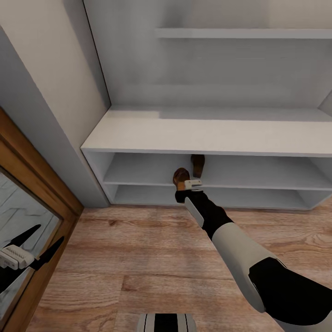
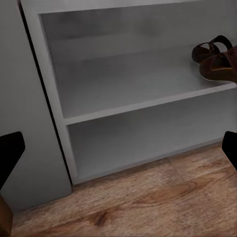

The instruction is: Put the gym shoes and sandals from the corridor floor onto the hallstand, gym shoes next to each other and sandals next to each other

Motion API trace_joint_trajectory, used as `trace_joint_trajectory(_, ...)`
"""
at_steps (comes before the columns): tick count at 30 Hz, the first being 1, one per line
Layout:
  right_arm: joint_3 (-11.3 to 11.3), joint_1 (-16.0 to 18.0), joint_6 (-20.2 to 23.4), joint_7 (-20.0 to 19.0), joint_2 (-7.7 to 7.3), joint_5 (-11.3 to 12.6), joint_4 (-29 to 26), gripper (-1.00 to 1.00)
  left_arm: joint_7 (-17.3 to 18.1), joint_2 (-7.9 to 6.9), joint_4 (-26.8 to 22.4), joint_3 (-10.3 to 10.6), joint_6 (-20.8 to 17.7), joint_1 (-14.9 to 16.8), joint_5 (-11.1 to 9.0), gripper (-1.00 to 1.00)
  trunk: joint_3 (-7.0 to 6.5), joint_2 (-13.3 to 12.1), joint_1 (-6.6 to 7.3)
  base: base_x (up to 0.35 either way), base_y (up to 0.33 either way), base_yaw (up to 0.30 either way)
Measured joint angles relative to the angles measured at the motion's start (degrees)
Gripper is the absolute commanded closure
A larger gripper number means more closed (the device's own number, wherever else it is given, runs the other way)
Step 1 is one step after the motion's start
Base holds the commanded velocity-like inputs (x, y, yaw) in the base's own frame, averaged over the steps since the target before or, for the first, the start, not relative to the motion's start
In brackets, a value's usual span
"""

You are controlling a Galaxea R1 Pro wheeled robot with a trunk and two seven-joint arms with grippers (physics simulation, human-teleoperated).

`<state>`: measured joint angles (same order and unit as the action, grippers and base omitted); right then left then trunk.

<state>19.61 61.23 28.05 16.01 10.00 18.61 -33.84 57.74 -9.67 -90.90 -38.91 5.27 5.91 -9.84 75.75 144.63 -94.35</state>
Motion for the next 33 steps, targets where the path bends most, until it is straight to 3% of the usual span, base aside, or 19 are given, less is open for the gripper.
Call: trace_joint_trajectory(33,0.0,0.6,0.0,0.1,0.00,0.5,0.0,1.00,0.1,0.00,0.0,0.0,0.0,0.0,0.0,-1.00,0.00,0.0,0.00,0.000,0.000,0.000)
